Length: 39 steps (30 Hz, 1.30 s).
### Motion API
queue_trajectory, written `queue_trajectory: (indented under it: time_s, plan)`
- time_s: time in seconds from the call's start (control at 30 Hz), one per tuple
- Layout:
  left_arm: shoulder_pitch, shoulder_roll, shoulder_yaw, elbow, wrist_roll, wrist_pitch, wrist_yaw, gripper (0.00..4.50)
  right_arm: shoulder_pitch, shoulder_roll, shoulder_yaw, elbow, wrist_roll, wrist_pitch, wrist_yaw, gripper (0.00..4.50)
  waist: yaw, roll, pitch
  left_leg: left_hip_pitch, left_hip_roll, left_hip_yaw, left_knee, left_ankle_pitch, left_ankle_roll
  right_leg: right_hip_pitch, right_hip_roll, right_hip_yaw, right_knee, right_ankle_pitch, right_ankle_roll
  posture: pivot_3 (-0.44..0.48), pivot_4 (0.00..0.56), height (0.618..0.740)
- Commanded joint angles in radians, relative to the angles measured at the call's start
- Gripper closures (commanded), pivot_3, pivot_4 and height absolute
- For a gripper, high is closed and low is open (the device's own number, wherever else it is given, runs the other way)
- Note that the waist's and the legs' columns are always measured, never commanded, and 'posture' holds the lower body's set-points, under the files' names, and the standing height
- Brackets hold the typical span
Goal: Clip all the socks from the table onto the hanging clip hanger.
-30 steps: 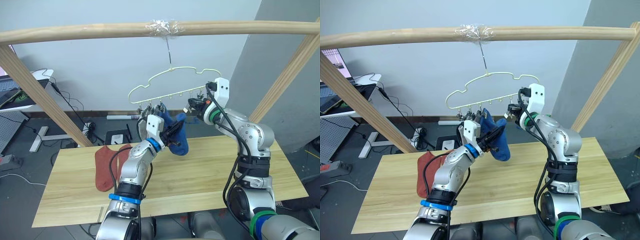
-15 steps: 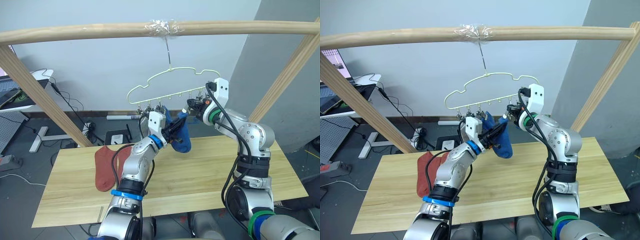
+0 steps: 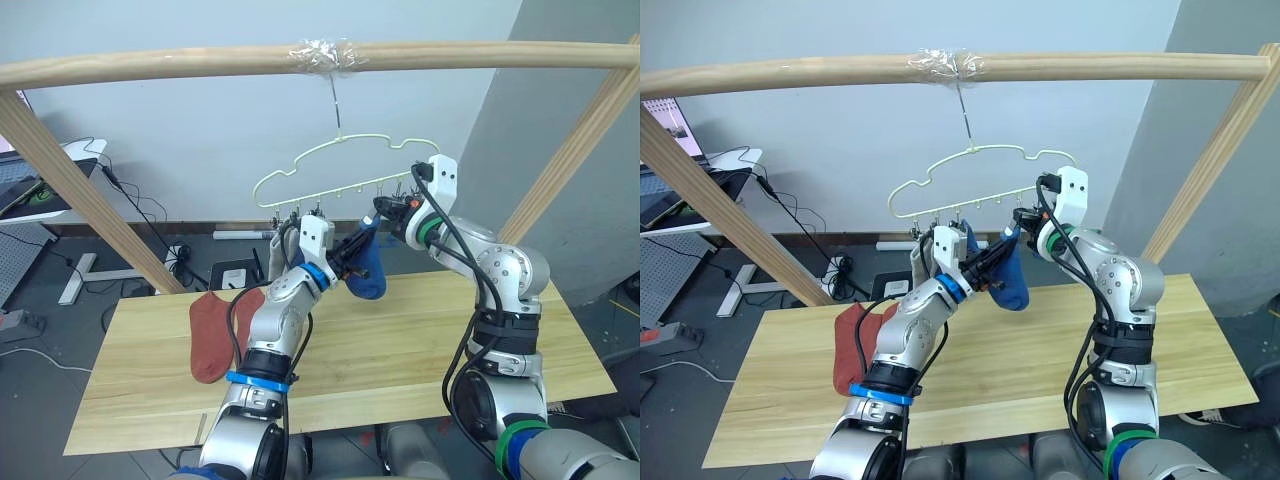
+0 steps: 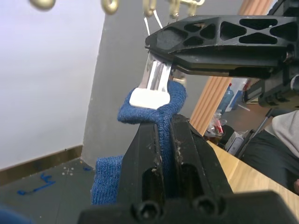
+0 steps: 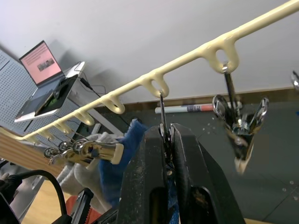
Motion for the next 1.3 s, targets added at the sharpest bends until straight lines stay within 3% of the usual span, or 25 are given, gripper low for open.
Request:
queue_trajectory:
  time_s: [0.03,0.13,0.23,0.57,0.7,0.8,0.97,1.07,1.2,1.3]
  plan:
    - [-0.029,-0.003,0.005,-0.027,-0.021,-0.021,-0.014,4.49,-0.012,-0.004,0.006,-0.020,0.018,0.001,0.010,4.50,0.000,0.000,0.000,0.000,0.000,0.000,0.000,0.000,0.000,0.000,0.000,0.000,0.000,0.000,0.000,-0.107,0.134,0.740]
    - [-0.025,-0.007,0.001,-0.032,-0.020,-0.019,-0.015,4.49,-0.010,-0.009,0.009,-0.020,0.016,-0.005,0.016,4.50,0.000,0.000,0.000,0.000,0.000,0.000,0.000,0.000,0.000,0.000,0.000,0.000,0.000,0.000,0.000,-0.107,0.134,0.740]
    - [-0.023,-0.010,0.000,-0.033,-0.020,-0.017,-0.014,4.50,-0.008,-0.007,0.002,-0.023,0.024,-0.002,0.020,3.62,0.000,0.000,0.000,0.000,0.000,0.000,0.000,0.000,0.000,0.000,0.000,0.000,0.000,0.000,0.000,-0.107,0.134,0.740]
    - [-0.037,0.012,-0.015,0.009,0.034,-0.046,0.002,4.50,0.009,-0.028,-0.024,-0.042,0.038,-0.003,0.045,0.02,-0.001,0.000,0.000,0.000,0.000,0.000,0.000,0.000,0.000,0.000,0.000,0.000,0.000,0.000,0.000,-0.116,0.132,0.740]
    - [-0.047,0.030,-0.027,0.034,0.063,-0.086,-0.007,4.50,0.073,-0.130,-0.087,-0.145,0.156,0.099,0.135,0.02,0.004,0.000,0.000,-0.001,0.000,0.000,0.000,0.000,0.000,0.000,0.000,0.000,-0.001,0.000,0.000,-0.115,0.136,0.740]
    - [-0.047,0.049,-0.036,0.044,0.067,-0.080,-0.027,3.72,0.150,-0.213,-0.120,-0.223,0.215,0.133,0.181,0.00,0.002,0.000,0.000,-0.002,-0.001,0.000,0.000,-0.001,0.001,0.000,0.000,0.000,-0.001,-0.001,0.001,-0.129,0.137,0.740]
    - [-0.022,0.075,-0.043,0.037,0.084,-0.078,-0.028,2.17,0.243,-0.211,-0.119,-0.312,0.252,0.122,0.169,0.00,-0.012,0.000,0.000,-0.001,0.000,0.002,0.000,-0.001,0.001,-0.001,0.000,0.001,0.000,-0.001,0.002,-0.148,0.137,0.740]
    - [0.008,0.102,-0.049,0.008,0.092,-0.071,-0.032,1.19,0.303,-0.203,-0.071,-0.327,0.192,0.032,0.157,0.00,-0.020,0.000,0.000,0.000,0.000,0.001,0.000,-0.001,0.001,-0.001,0.000,0.001,0.000,-0.001,0.002,-0.152,0.137,0.740]
    - [0.100,0.164,-0.051,-0.128,0.083,-0.024,-0.038,0.02,0.386,-0.321,0.147,-0.323,-0.066,-0.241,0.186,0.00,-0.026,0.000,0.000,0.000,0.000,0.003,0.000,-0.001,0.001,-0.001,0.000,0.002,0.000,-0.001,0.002,-0.133,0.133,0.740]
    - [0.209,0.214,-0.051,-0.322,0.055,0.061,-0.027,0.02,0.439,-0.334,0.241,-0.299,-0.194,-0.412,0.173,0.00,-0.026,0.000,0.000,0.000,0.000,0.002,0.000,-0.001,0.001,-0.001,0.000,0.002,-0.001,-0.001,0.002,-0.106,0.133,0.740]
